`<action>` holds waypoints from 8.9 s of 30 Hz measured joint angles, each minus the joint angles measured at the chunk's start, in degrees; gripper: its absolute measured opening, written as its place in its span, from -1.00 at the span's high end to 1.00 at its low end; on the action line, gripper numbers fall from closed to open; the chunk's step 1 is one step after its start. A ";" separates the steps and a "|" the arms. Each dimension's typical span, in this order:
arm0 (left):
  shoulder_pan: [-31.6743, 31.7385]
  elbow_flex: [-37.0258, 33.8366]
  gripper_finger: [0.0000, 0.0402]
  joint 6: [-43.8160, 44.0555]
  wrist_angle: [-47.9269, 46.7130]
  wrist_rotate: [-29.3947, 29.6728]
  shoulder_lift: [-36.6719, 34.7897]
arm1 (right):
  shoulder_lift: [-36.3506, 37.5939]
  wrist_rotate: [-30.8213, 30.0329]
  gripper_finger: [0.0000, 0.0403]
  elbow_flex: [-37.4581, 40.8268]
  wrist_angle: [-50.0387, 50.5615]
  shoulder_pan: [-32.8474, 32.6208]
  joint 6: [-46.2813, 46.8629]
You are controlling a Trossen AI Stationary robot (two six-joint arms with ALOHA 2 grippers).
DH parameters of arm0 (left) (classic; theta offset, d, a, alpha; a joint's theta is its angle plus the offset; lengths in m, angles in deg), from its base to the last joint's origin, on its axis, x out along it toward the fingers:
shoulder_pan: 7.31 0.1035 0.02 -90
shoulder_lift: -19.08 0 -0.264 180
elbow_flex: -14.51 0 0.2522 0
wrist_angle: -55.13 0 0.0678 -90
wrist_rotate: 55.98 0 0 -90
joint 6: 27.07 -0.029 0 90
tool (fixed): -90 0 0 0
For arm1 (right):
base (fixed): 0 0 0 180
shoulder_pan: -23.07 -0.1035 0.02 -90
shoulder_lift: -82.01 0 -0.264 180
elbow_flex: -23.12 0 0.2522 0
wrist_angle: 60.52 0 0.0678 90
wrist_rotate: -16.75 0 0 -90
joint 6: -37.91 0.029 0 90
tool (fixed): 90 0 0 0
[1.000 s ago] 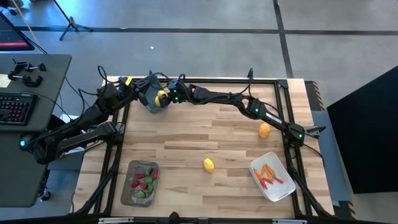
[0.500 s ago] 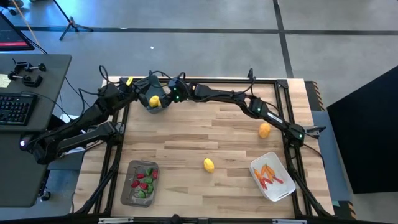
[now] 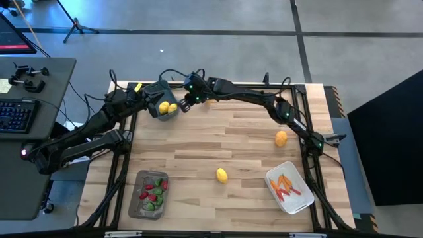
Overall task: Sort produce into baskets
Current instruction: Put the lemon into the blue bin
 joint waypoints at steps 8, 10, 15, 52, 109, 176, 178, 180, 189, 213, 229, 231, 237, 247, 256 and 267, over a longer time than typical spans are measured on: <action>0.00 0.02 1.00 -3.83 0.01 0.17 0.02 | 6.83 -5.56 0.99 0.02 9.22 -1.72 -1.26; 0.00 0.02 1.00 -5.06 0.00 0.15 0.02 | 7.64 -6.93 0.98 0.02 10.82 -2.70 -1.54; 0.00 0.02 1.00 -5.53 0.00 0.14 0.02 | 7.84 -6.21 1.00 2.14 11.28 -3.77 -2.56; -0.20 0.04 1.00 -2.17 -16.92 0.12 0.31 | 48.48 2.10 1.00 70.43 -14.60 3.80 0.21; -6.78 0.02 1.00 -2.34 -6.47 0.29 8.57 | 68.01 -0.29 -0.14 93.59 24.18 2.67 52.14; -6.76 0.00 1.00 -1.86 -7.08 -0.34 8.57 | 54.68 -4.24 -0.55 86.12 12.33 -22.72 91.51; -6.78 0.00 1.00 -2.46 -7.09 -0.34 8.57 | 52.57 -4.82 -0.55 86.11 11.40 -22.95 92.14; -6.78 0.00 1.00 -2.93 -7.08 -0.33 8.57 | 50.94 -5.40 -0.55 86.14 10.24 -22.95 92.19; -6.76 0.00 1.00 -1.97 -7.07 -0.34 8.57 | 46.32 -7.16 -0.49 86.14 8.95 -22.90 94.02; -6.73 0.00 1.00 6.31 -4.76 -5.91 8.57 | 51.16 -16.99 0.12 82.80 -6.55 -21.52 57.70; -8.21 1.83 0.85 21.89 21.75 -18.92 10.92 | 49.69 -8.64 0.14 67.07 -39.86 -13.49 8.34; -9.67 4.18 0.74 21.87 21.64 -20.26 12.38 | 49.08 -7.64 0.14 64.61 -40.23 -13.01 5.71; -14.52 13.05 0.33 14.87 19.30 -20.59 19.33 | 47.96 -5.13 0.14 60.03 -39.38 -12.29 0.81; -15.41 24.36 -0.23 9.12 12.92 -18.79 30.48 | 47.92 -3.61 0.14 59.58 -39.92 -12.48 -0.19; -15.39 29.47 -0.33 15.55 16.49 -28.46 40.15 | 47.92 -1.66 0.14 59.63 -40.91 -12.28 -3.14; -15.45 29.55 -0.29 21.61 27.61 -34.37 45.13 | 47.97 -1.25 0.14 59.63 -41.46 -12.28 -4.21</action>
